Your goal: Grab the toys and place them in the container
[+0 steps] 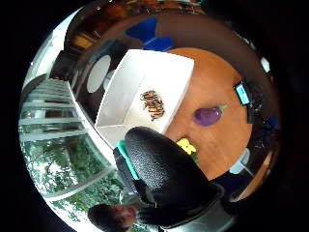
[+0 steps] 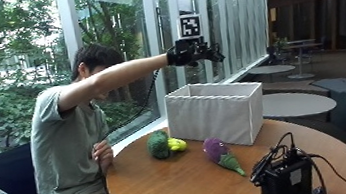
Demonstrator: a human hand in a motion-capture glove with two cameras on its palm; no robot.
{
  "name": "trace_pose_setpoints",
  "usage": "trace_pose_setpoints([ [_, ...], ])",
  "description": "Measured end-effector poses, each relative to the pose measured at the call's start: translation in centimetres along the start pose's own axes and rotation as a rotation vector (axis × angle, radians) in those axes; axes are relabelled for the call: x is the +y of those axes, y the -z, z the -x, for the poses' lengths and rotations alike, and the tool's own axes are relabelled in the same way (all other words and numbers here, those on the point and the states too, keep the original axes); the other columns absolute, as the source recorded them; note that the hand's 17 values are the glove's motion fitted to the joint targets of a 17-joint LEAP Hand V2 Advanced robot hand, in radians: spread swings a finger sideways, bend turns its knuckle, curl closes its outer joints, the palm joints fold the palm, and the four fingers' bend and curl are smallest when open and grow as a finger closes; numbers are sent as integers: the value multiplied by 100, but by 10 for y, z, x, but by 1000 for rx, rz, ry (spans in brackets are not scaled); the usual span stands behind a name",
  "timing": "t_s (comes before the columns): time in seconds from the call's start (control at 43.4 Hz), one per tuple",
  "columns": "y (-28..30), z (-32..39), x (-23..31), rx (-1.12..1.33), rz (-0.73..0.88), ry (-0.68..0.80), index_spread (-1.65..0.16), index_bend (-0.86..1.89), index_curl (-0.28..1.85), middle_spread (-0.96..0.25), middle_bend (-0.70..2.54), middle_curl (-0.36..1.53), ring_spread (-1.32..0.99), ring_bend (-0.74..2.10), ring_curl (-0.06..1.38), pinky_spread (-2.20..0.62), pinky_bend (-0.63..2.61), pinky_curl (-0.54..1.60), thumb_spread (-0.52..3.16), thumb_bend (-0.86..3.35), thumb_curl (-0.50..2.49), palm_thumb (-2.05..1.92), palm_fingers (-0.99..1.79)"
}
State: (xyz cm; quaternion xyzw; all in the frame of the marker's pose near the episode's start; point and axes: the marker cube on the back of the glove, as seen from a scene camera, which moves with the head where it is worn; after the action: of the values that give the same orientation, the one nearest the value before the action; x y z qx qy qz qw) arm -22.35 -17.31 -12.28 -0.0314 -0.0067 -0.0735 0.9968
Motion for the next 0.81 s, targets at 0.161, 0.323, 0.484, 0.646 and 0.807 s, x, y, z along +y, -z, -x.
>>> trace_pose_setpoints([
  [0.161,-68,-61,3,-44,23,106,-27,11,37,-14,30,43,-16,53,35,-5,78,41,109,-11,27,-16,-6],
  [0.323,-171,-102,-17,-14,126,-182,-27,11,33,-16,31,43,-20,58,36,-11,81,41,115,-9,23,-13,-2],
  [0.484,-260,-145,-16,134,241,-2,-26,13,31,-16,30,43,-21,54,35,-12,82,40,118,-7,21,-11,-9],
  [0.646,-313,-123,-29,132,105,-42,-27,24,35,-17,31,44,-20,43,32,-8,70,37,123,2,23,4,-2],
  [0.807,-324,-82,-41,-123,-18,-115,-29,34,36,-23,64,53,-30,52,30,-10,45,27,127,21,35,44,48],
])
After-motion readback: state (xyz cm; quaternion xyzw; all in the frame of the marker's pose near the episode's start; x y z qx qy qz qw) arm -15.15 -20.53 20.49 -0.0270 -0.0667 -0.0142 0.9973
